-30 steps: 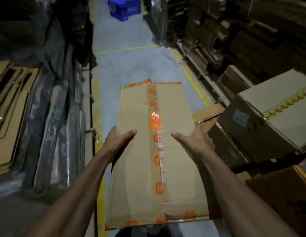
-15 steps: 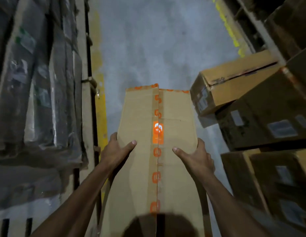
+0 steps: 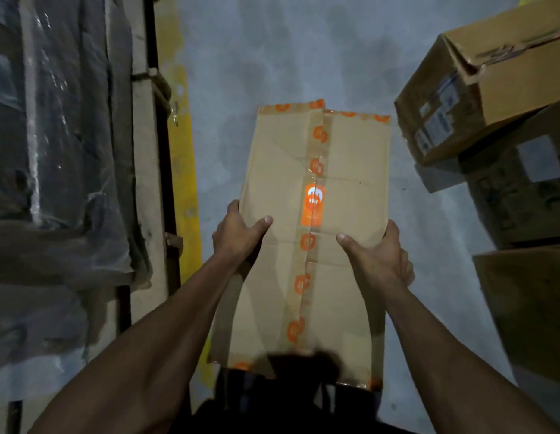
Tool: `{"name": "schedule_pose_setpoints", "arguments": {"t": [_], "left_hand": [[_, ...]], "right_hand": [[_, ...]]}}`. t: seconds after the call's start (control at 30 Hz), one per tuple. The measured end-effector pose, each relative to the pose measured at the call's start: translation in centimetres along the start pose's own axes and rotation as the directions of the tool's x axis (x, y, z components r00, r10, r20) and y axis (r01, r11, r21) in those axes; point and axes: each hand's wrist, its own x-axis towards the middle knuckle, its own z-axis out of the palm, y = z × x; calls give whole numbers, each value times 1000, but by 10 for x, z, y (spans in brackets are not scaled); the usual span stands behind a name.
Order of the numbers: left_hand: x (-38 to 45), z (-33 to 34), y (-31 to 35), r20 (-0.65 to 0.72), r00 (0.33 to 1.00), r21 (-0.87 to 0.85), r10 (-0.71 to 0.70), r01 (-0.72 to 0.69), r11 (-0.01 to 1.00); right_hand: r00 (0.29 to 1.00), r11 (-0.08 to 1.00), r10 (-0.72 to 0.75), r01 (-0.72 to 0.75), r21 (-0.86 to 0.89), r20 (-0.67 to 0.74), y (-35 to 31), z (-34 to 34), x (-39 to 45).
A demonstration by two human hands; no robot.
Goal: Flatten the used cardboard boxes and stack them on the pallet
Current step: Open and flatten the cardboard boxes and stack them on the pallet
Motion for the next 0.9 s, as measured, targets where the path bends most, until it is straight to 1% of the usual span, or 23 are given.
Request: {"name": "schedule_pose_setpoints", "arguments": {"t": [0.07, 0.17, 0.27, 0.4, 0.57, 0.63, 0.8, 0.9], "left_hand": [[8, 14, -18, 5, 1000, 18, -30, 30, 999], [12, 36, -37, 1, 999, 22, -38, 38, 999], [11, 50, -40, -24, 1000, 7, -15, 15, 1000], [-2, 58, -44, -31, 999, -102, -20, 16, 995], [-48, 53, -78, 16, 1000, -142, 13, -11, 990], [-74, 53, -97, 48, 999, -151, 4, 3, 989], [-132, 59, -139, 98, 993, -217, -67, 87, 972], [-144, 62, -152, 113, 993, -242, -43, 70, 968]], "right_hand": [[1000, 999, -22, 21, -46, -9, 5, 13, 9], [1000, 997, -5, 4, -81, -24, 22, 32, 18], [999, 999, 26, -27, -42, -41, 36, 39, 24], [999, 999, 43, -42, 33, -20, 45, 43, 20], [997, 995, 73, -76, 61, 38, 76, 47, -15], [994, 993, 102, -105, 57, 49, 93, 48, -38], [982, 979, 181, -185, 84, 51, 128, 53, -85], [981, 974, 181, -188, 125, 61, 144, 57, -100]]}}
